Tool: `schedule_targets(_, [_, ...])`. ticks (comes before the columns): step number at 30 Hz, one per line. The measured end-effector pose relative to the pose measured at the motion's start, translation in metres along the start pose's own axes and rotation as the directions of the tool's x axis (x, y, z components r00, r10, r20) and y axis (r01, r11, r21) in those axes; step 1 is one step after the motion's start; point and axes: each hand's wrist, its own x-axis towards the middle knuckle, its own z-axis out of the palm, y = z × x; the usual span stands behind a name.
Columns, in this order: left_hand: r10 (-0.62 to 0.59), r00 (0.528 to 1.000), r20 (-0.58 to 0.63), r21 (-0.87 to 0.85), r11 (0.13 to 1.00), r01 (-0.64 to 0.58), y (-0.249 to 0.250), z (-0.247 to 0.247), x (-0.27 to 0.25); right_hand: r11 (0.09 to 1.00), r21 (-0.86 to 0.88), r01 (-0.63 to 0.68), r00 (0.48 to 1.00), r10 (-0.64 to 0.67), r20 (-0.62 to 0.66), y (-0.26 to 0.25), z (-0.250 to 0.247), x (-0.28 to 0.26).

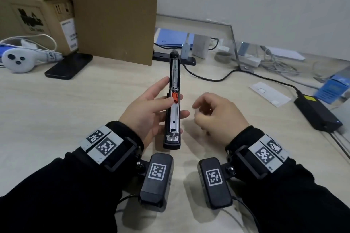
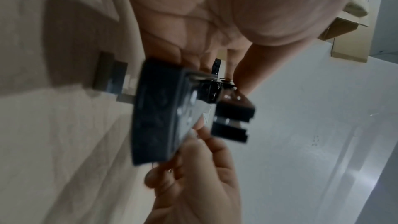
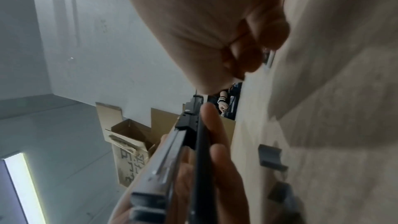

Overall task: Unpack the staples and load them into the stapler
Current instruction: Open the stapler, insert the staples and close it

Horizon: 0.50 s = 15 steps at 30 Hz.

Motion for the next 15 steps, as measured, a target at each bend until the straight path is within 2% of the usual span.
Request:
schedule_targets(3, [0.025, 1.0, 0.018, 0.062, 0.998, -0.026, -0.001, 0.001, -0.001, 0.947, 0.311, 0.081, 0.985, -0.029, -0.169, -0.007, 0.001, -0.002])
schedule_targets(7, [0.042, 0.997, 0.068, 0.146, 0.988, -0.052, -0.002, 0.001, -0.002, 0.853, 0.489, 0.179, 0.968, -0.066, -0.241, -0.016, 0.001, -0.006])
schedule_targets(10, [0.035, 0.992, 0.119, 0.175, 0.983, -0.056, -0.003, 0.002, -0.003, 0.836, 0.506, 0.213, 0.964, -0.095, -0.25, -0.018, 0.001, -0.007])
schedule_targets(15, [0.021, 0.986, 0.165, 0.184, 0.982, -0.052, -0.003, 0.002, -0.005, 0.877, 0.412, 0.247, 0.954, -0.146, -0.262, -0.018, 0.003, -0.007])
